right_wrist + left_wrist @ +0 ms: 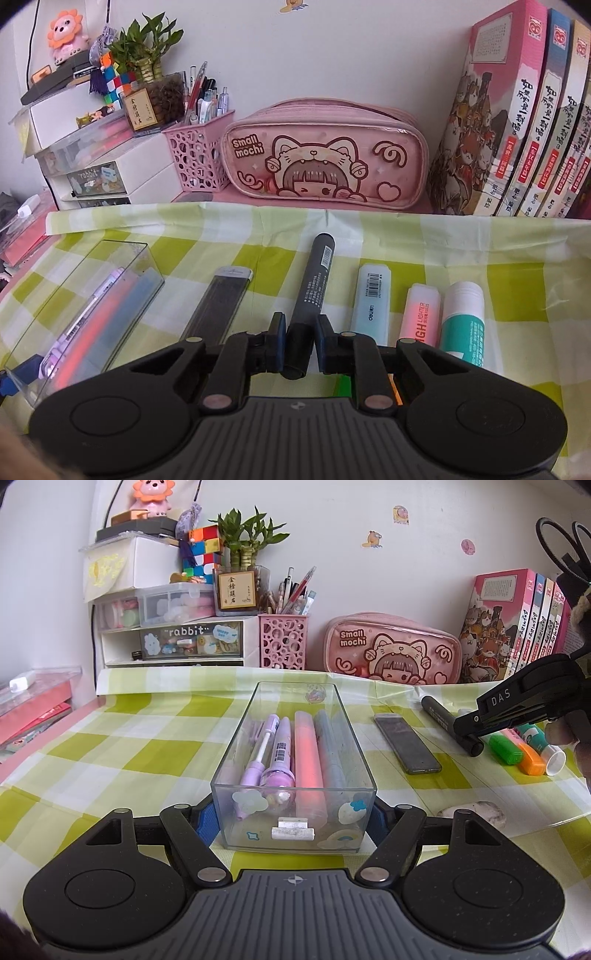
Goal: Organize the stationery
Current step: 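Grasp the black marker with the right tool and lift it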
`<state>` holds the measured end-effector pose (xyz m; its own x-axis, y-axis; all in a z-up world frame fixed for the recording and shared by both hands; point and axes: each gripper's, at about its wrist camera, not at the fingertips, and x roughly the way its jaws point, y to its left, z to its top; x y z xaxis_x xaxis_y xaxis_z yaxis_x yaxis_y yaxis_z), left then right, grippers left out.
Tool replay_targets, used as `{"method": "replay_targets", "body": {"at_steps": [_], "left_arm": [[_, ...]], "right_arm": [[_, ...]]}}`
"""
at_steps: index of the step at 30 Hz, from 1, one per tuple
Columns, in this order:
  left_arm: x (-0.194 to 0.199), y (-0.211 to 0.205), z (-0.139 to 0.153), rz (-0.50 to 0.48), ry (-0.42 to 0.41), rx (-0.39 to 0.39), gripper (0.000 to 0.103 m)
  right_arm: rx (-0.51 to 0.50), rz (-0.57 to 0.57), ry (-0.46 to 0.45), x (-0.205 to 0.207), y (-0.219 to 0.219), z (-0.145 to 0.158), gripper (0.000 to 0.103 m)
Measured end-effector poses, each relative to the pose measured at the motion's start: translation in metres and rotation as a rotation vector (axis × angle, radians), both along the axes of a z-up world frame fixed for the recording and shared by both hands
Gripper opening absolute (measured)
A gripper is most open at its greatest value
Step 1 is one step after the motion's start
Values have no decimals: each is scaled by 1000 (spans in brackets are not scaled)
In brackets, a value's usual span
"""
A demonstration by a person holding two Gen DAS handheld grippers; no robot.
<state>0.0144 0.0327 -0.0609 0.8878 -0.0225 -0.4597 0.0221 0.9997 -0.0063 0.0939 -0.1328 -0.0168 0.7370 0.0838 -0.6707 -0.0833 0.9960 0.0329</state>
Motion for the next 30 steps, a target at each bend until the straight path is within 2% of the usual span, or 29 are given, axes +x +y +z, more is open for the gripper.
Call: {"method": "replay_targets", "body": {"at_steps": [4,17,24,25,28,30], "left_arm": [[0,0,0,0,1,1,73],[0,0,0,0,2,1,73],[0,0,0,0,1,1,73],[0,0,0,0,1,1,73],[0,0,0,0,3,3,73],[0,0,0,0,3,3,73]], "right_arm": [[-10,0,15,-4,6,3,19],[68,91,115,-30,21,9,18],[120,124,133,-35,22,10,18],[123,131,132,-34,22,10,20],[130,131,119,-32,18,12,34],[146,116,115,-25,13,14,37]]}}
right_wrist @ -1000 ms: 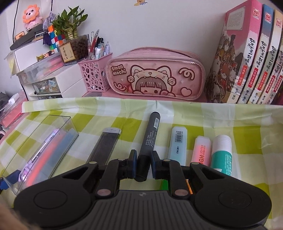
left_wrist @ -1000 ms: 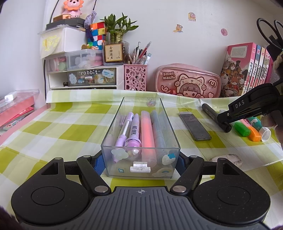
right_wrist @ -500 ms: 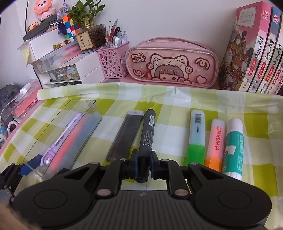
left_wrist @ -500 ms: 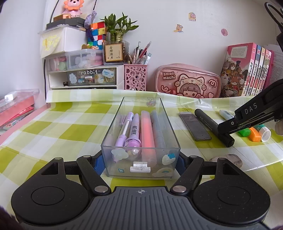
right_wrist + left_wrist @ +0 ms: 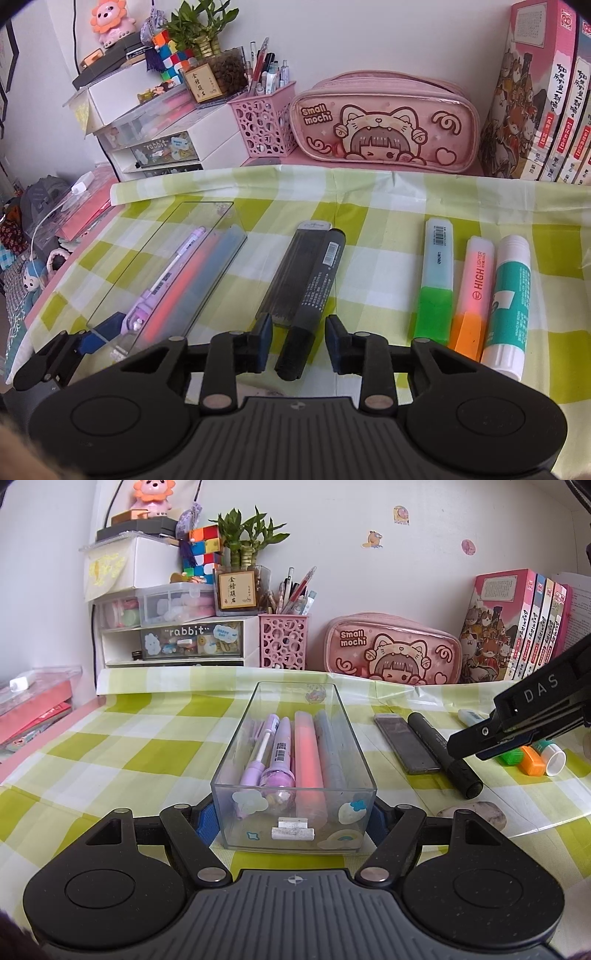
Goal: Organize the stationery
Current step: 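Grasp the black marker with the right tool and lift it, then lower the black marker into the clear box and open the right tool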
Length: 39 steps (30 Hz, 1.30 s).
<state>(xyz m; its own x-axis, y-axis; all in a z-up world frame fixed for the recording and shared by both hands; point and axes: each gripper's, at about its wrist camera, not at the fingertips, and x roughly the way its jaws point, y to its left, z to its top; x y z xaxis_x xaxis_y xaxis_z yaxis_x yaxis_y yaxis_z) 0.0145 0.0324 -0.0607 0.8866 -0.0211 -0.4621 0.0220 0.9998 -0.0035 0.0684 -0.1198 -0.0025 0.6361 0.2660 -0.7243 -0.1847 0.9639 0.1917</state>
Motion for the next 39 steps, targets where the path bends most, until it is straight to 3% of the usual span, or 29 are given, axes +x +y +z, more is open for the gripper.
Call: {"method": "replay_targets", "body": {"at_steps": [5,10,15,23,31,39], "left_arm": [[0,0,0,1,0,0,73],[0,0,0,0,0,-1,73],[0,0,0,1,-2,-3,73],[0,0,1,1,-2,-5,73],[0,0,0,1,-2,-4,73],[0,0,0,2,-2,-5,73]], "right_arm": [[51,-16,36,21,-2,-2,37],[39,-29,73,38,4,-7,37],[-5,-62,92,49,6,-13,26],[0,-84,108,50,6,-10,22],[63,-104,127,49,5,-3,22],[248,-97,140,47,9,22,22]]}}
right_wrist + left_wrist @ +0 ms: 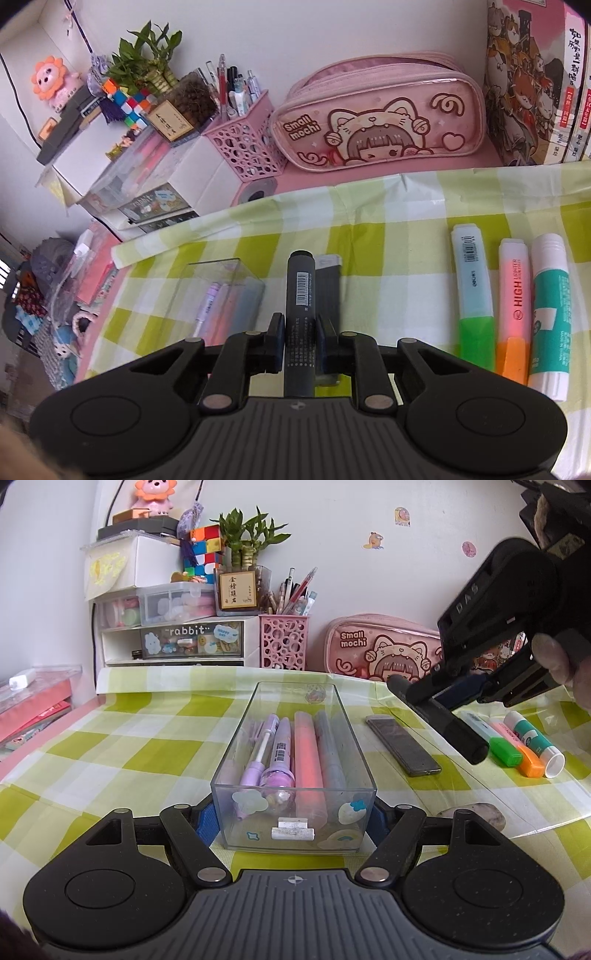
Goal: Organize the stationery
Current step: 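Lower the black marker into the clear box and open the right tool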
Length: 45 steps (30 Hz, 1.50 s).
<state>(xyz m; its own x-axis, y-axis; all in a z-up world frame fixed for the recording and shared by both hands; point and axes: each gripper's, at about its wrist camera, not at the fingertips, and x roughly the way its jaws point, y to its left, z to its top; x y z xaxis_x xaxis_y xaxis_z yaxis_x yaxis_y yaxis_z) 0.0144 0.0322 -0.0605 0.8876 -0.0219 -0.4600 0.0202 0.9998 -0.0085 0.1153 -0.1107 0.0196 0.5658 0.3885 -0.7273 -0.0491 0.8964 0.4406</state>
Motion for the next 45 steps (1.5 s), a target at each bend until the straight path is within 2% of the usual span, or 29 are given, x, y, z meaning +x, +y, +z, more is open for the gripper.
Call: {"method": "replay_targets", "body": {"at_steps": [6,12,22,45], "left_arm": [[0,0,0,0,0,-1,73],[0,0,0,-1,0,-1,73],[0,-3,-1,-4,-1,-6,73],[0,-2,-1,-7,0,-7,73]], "right_arm": [[139,33,35,5,24,10,22],[204,35,124,19,48,1,22],[220,3,260,46,69,-26,22],[200,-39,284,58,77,-36,23]]}}
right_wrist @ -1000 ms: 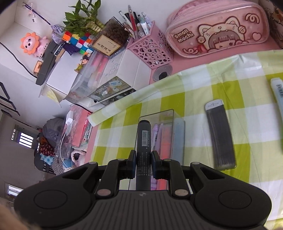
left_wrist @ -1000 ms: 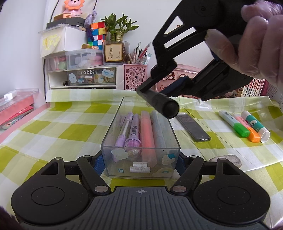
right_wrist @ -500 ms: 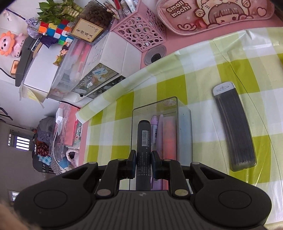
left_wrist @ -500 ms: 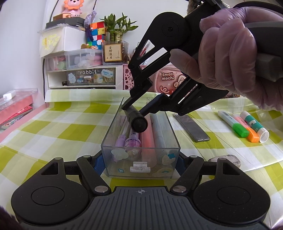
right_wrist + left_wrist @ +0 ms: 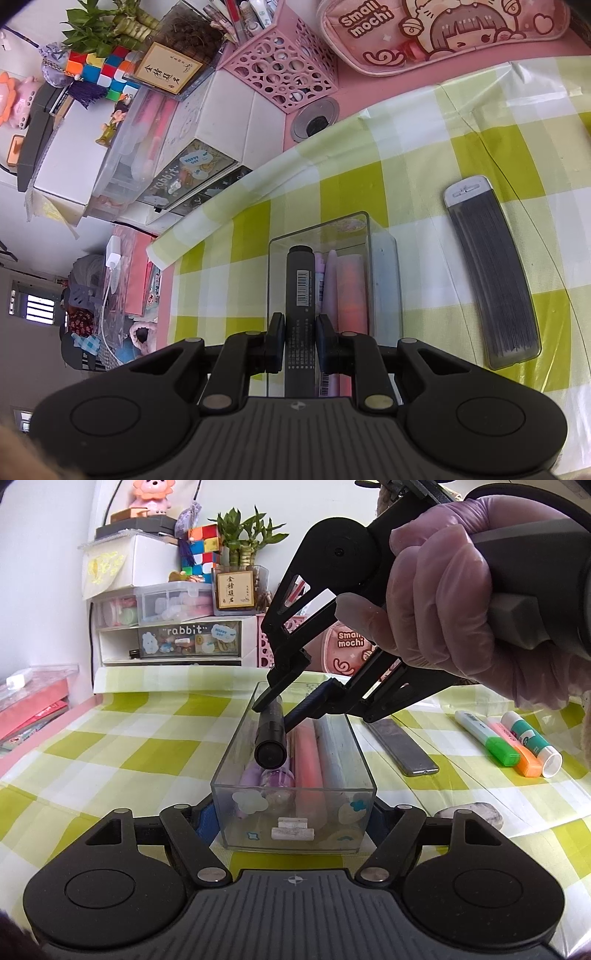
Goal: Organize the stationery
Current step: 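Lower the black marker into the clear box and open the right tool, then move the right tool back to the green highlighter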
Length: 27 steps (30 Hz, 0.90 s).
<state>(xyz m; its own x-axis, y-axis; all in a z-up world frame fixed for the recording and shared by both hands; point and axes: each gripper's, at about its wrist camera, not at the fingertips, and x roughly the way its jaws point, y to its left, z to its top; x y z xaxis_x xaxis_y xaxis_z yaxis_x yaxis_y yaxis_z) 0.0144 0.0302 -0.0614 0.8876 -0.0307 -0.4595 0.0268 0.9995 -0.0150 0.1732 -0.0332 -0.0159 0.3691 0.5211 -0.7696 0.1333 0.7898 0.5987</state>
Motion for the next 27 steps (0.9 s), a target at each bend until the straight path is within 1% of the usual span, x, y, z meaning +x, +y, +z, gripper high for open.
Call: {"method": "replay_targets", "body": {"at_steps": [6,10,13,15,18,21,22,25,27], "left_arm": [[0,1,0,-1,0,-4,73],[0,1,0,-1,1,-3,73],[0,2,0,-2,-1,-7,73],[0,2,0,-2,1,-4,73],[1,1,0,-2,2,1,73],[1,1,0,0,2,1,73],[0,1,0,1,0,2,73],[0,1,0,1,-3,5,73],[0,1,1,2,-1,8,73]], "right_arm": [[10,23,6,-1,-1,0,23],[-3,51,-17,-7,-5,10,24],[-28,88,-93,-21,-16,26,32],[-50,85,-146,-33,-29,34,37],[-82,44,-219,-53,-60,41,42],[-110,-27,-274,-74,-92,41,47],[-127,-57,-292,-83,-103,40,48],[-197,-89,-364,-106,-124,40,52],[-276,-95,-436,-123,-133,41,61]]}}
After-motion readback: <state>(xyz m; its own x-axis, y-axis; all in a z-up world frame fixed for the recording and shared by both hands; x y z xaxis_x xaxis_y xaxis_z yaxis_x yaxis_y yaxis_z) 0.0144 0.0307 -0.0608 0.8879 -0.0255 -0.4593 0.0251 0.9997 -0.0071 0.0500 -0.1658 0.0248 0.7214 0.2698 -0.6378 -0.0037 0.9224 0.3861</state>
